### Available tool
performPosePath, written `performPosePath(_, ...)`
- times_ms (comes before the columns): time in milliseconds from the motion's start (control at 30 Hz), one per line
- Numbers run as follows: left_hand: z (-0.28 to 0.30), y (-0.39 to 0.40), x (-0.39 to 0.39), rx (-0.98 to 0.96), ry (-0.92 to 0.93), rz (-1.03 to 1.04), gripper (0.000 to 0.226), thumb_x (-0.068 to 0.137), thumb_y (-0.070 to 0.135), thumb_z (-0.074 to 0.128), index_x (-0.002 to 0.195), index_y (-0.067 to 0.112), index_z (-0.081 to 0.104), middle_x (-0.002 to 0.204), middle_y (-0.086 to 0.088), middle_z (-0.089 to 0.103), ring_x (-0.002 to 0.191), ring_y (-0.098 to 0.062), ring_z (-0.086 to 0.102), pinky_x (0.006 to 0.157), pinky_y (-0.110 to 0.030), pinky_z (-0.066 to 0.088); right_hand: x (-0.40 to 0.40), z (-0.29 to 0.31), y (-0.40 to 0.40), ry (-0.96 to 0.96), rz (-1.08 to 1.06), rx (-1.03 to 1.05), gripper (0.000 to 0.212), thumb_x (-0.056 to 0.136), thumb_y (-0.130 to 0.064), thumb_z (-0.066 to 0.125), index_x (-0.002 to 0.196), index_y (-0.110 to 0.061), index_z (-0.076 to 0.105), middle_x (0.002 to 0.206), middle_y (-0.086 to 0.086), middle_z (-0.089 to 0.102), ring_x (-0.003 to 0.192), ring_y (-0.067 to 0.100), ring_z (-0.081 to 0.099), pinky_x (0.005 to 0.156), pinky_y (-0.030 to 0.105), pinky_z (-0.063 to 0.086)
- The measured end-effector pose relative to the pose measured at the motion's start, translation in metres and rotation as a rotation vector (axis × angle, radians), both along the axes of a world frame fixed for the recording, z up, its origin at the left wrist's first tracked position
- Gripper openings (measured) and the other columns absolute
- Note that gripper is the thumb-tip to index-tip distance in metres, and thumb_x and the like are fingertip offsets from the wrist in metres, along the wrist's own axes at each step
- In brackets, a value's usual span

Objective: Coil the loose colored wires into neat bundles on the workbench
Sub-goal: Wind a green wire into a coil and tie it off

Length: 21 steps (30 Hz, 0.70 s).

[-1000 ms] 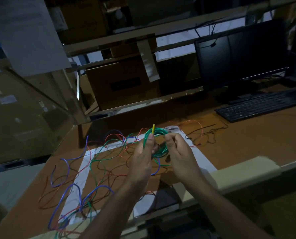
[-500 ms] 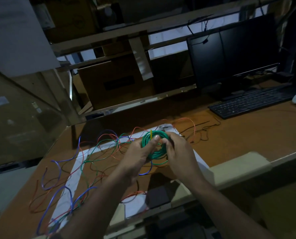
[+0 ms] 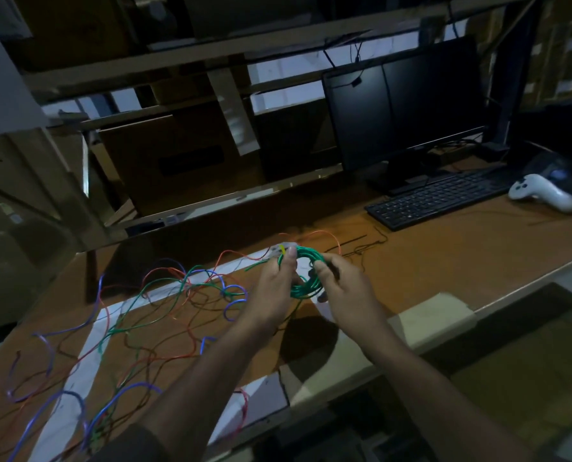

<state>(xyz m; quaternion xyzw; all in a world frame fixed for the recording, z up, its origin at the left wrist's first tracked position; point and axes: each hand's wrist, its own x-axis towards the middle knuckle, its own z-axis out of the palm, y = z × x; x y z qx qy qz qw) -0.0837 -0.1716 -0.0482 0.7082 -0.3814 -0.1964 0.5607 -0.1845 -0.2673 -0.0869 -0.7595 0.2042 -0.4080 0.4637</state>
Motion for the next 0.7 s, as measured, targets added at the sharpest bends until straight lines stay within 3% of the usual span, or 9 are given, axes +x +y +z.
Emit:
performPosePath(67,-0.007,-0.005,0.007,0.011,0.069,-0.007,0.064,0.095,0.07,0.034,0.129,0.022,0.059,0.101,0.001,0.064,0.103,-0.016,0.06,0.09,-0.036,0.047,-0.006,-0.001,-0.017,0.025,-0.054,-0.001,0.029,0.107,-0.04,0.042,0.119,-0.025,0.064,0.103,-0.009,0.067,0.094,0.009,0.064,0.078,0.041,0.06)
performPosePath(133,-0.016,-0.007,0.013,-0.021,0.161,0.058,0.056,0.097,0.068,0.038,0.117,0.021,0.061,0.097,0.002,0.065,0.105,-0.02,0.06,0.098,-0.044,0.045,-0.012,-0.003,-0.039,0.053,-0.177,0.011,0.024,0.107,-0.034,0.047,0.117,-0.024,0.066,0.106,-0.006,0.066,0.096,0.012,0.065,0.08,0.039,0.06)
performPosePath(200,-0.021,-0.01,0.019,-0.069,0.206,0.102,0.047,0.101,0.062,0.04,0.109,0.022,0.064,0.102,-0.002,0.071,0.108,-0.023,0.063,0.101,-0.046,0.045,-0.017,-0.004,-0.06,0.098,-0.271,-0.003,0.018,0.104,-0.025,0.054,0.116,-0.023,0.068,0.111,-0.003,0.067,0.097,0.012,0.065,0.083,0.039,0.061)
performPosePath(367,-0.029,-0.014,0.029,-0.133,0.202,0.108,0.063,0.099,0.067,0.043,0.116,0.012,0.067,0.116,-0.021,0.071,0.115,-0.039,0.065,0.104,-0.054,0.048,0.001,0.001,-0.097,0.343,-0.275,-0.147,0.023,0.1,-0.012,0.06,0.119,-0.013,0.072,0.118,0.003,0.071,0.104,0.018,0.066,0.089,0.038,0.058)
performPosePath(533,-0.035,-0.018,0.03,-0.116,0.182,0.105,0.043,0.103,0.059,0.039,0.098,0.024,0.064,0.104,-0.007,0.073,0.099,-0.02,0.067,0.085,-0.036,0.05,0.039,0.001,-0.114,0.554,-0.271,-0.319,0.02,0.096,-0.007,0.062,0.103,-0.019,0.077,0.095,0.002,0.074,0.081,0.017,0.068,0.072,0.041,0.063)
performPosePath(600,-0.038,-0.019,0.031,-0.135,0.193,0.115,0.046,0.1,0.065,0.043,0.1,0.025,0.065,0.109,-0.011,0.073,0.106,-0.024,0.067,0.095,-0.044,0.051,0.049,-0.001,-0.116,0.598,-0.218,-0.369,0.021,0.095,-0.004,0.062,0.096,-0.021,0.075,0.088,-0.001,0.072,0.077,0.016,0.067,0.069,0.04,0.062)
performPosePath(700,-0.042,-0.02,0.029,-0.146,0.235,0.098,0.057,0.094,0.073,0.045,0.117,0.024,0.066,0.117,-0.007,0.073,0.116,-0.024,0.065,0.102,-0.046,0.048,0.058,-0.007,-0.121,0.638,-0.181,-0.441,0.015,0.092,-0.011,0.07,0.092,-0.025,0.075,0.092,-0.003,0.071,0.091,0.013,0.064,0.076,0.036,0.058)
